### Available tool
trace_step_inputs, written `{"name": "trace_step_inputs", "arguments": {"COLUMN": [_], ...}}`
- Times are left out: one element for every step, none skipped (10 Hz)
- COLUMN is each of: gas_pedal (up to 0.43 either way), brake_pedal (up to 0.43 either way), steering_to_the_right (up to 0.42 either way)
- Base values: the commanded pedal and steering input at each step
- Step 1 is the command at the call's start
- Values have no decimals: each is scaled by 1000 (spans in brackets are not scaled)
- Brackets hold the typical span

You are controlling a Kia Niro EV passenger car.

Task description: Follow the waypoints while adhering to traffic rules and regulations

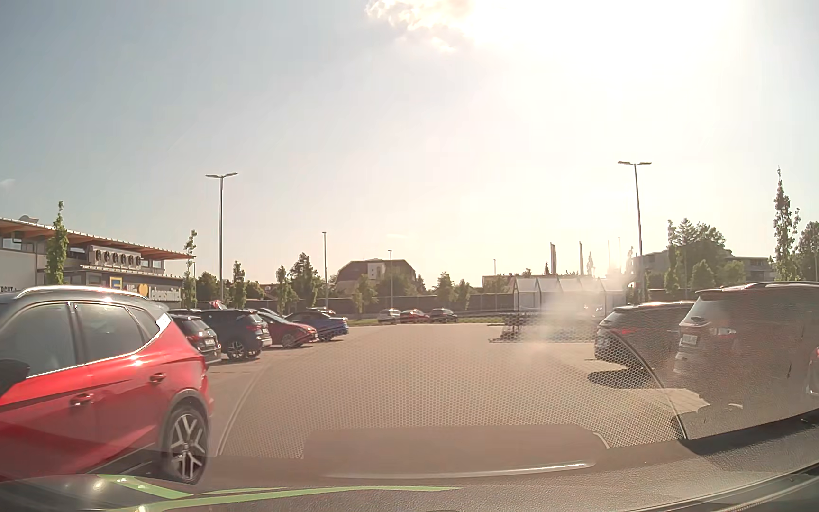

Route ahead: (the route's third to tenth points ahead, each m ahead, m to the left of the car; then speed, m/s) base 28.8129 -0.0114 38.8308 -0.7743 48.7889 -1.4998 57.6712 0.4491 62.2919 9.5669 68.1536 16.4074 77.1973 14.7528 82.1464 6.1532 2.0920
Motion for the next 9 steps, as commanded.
{"name": "trace_step_inputs", "arguments": {"gas_pedal": [87, 87, 98, 98, 98, 98, 98, 98, 98], "brake_pedal": [0, 0, 0, 0, 0, 0, 0, 0, 0], "steering_to_the_right": [385, 299, 232, 187, 163, 144, 124, 92, 49]}}
